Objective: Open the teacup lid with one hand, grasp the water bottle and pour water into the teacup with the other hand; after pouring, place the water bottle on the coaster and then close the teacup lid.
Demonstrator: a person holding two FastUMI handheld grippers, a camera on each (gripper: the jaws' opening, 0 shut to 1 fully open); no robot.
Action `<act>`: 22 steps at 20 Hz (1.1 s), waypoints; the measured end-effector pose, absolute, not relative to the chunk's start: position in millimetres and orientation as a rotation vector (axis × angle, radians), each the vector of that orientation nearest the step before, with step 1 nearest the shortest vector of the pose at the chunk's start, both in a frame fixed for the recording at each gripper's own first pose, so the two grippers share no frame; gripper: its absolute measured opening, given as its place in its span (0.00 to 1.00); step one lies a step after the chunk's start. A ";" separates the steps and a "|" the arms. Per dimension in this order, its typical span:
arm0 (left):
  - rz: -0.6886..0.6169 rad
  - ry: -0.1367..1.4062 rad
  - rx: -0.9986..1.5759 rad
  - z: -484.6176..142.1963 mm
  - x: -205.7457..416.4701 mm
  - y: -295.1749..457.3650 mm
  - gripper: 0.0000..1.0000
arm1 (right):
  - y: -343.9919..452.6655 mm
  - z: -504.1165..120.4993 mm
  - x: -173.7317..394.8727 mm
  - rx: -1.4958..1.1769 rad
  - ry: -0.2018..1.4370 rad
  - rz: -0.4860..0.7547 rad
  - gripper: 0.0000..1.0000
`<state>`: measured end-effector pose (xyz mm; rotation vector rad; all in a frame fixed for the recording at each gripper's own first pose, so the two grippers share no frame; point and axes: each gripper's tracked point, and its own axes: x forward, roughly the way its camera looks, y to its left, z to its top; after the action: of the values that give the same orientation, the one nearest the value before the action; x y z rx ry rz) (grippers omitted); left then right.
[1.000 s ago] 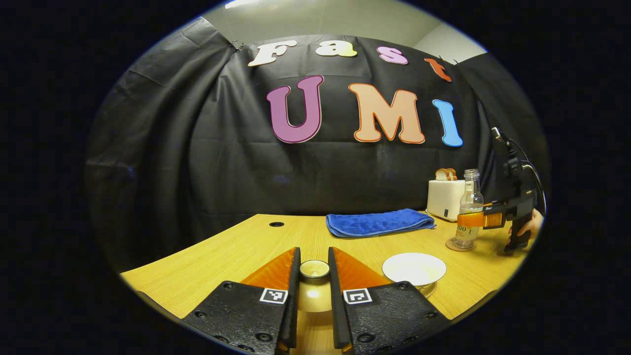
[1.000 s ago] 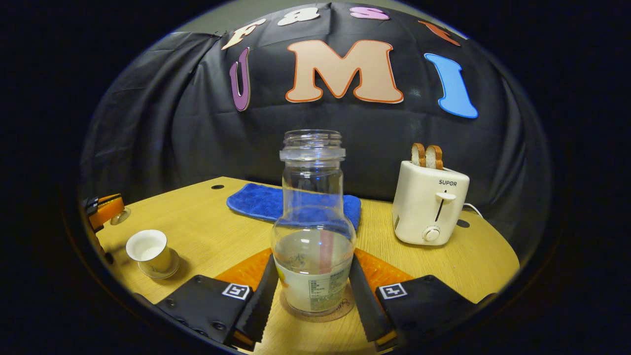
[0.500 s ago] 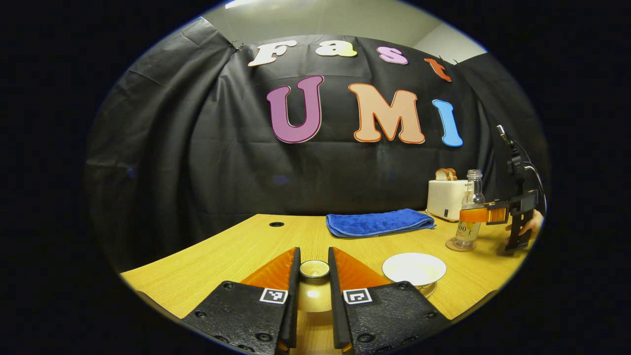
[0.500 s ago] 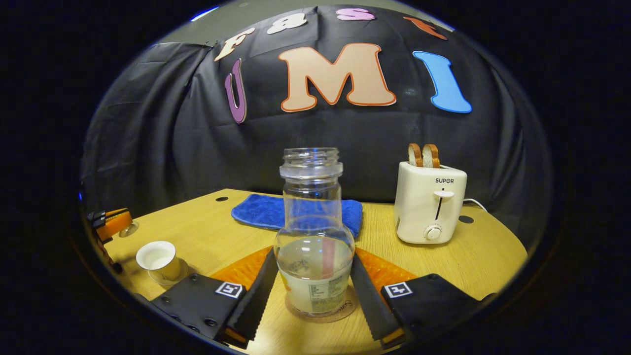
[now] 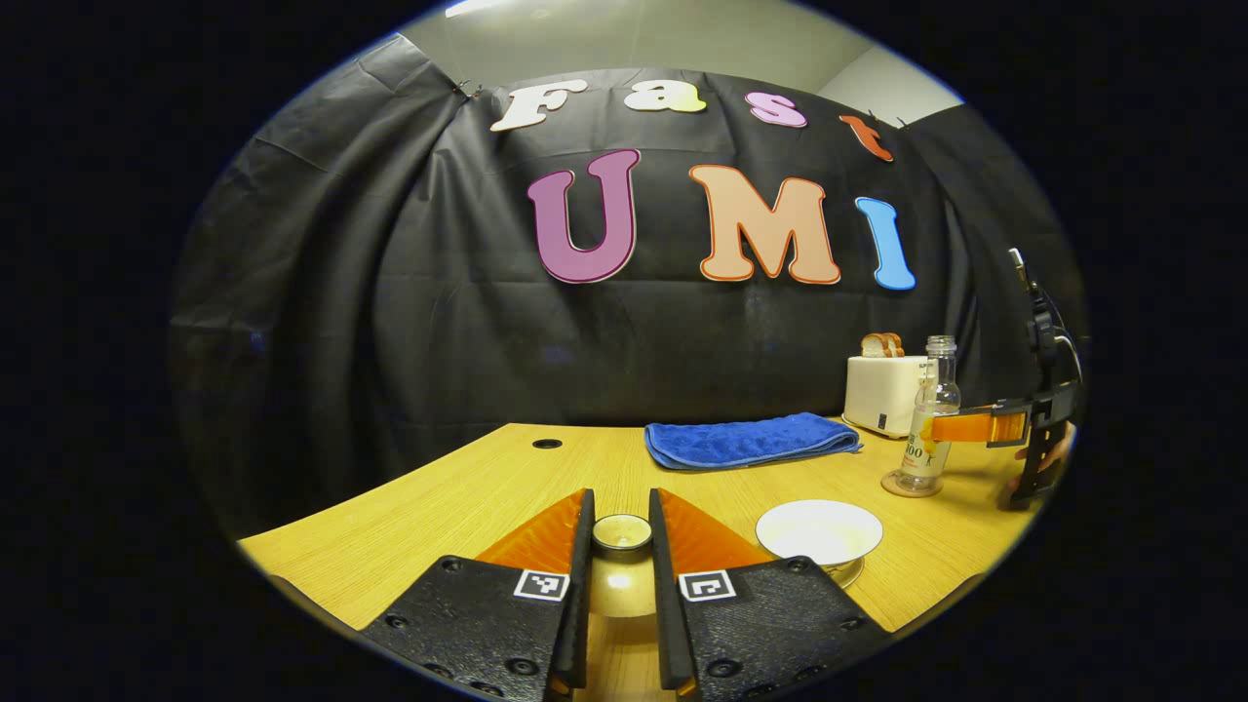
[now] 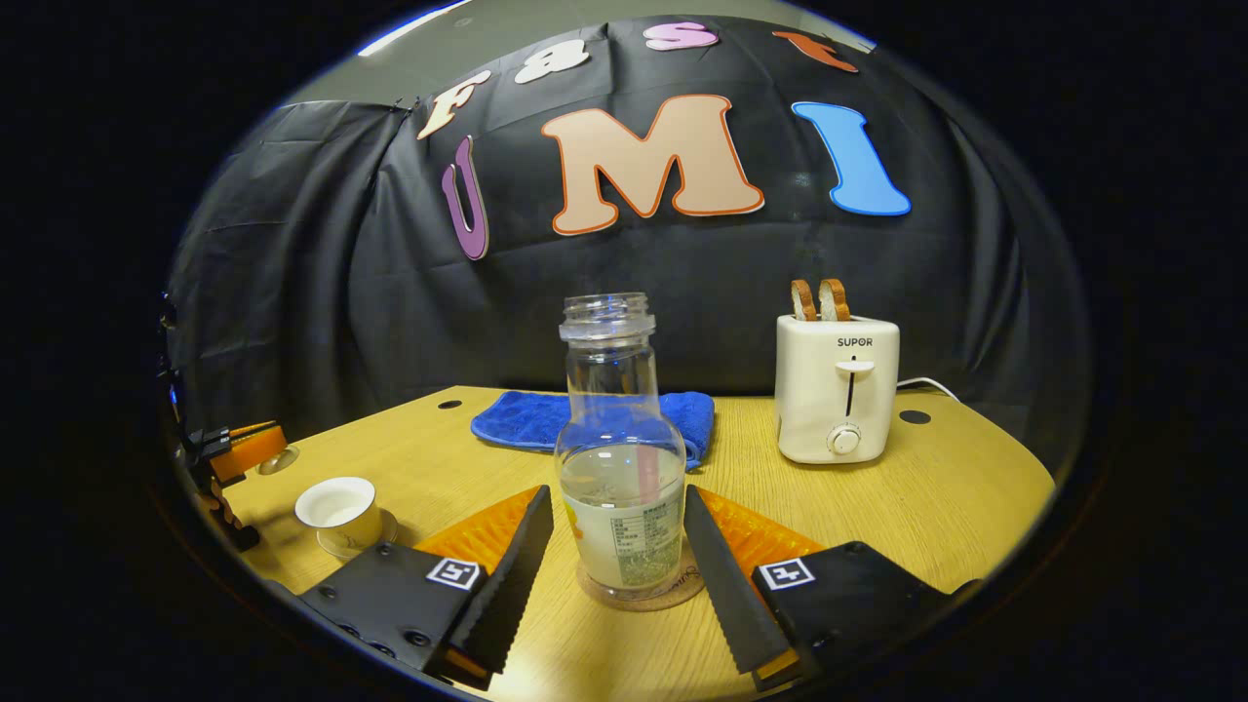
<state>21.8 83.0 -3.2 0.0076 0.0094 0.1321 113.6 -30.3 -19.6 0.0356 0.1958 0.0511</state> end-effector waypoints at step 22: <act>0.039 0.012 0.006 -3.0 37.6 60.3 0.26 | -18.9 -4.3 44.5 -0.005 0.036 0.028 0.87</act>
<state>37.6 60.3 -3.0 0.0055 0.0119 0.0392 44.5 -18.9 -4.3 -0.0049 0.0361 0.0284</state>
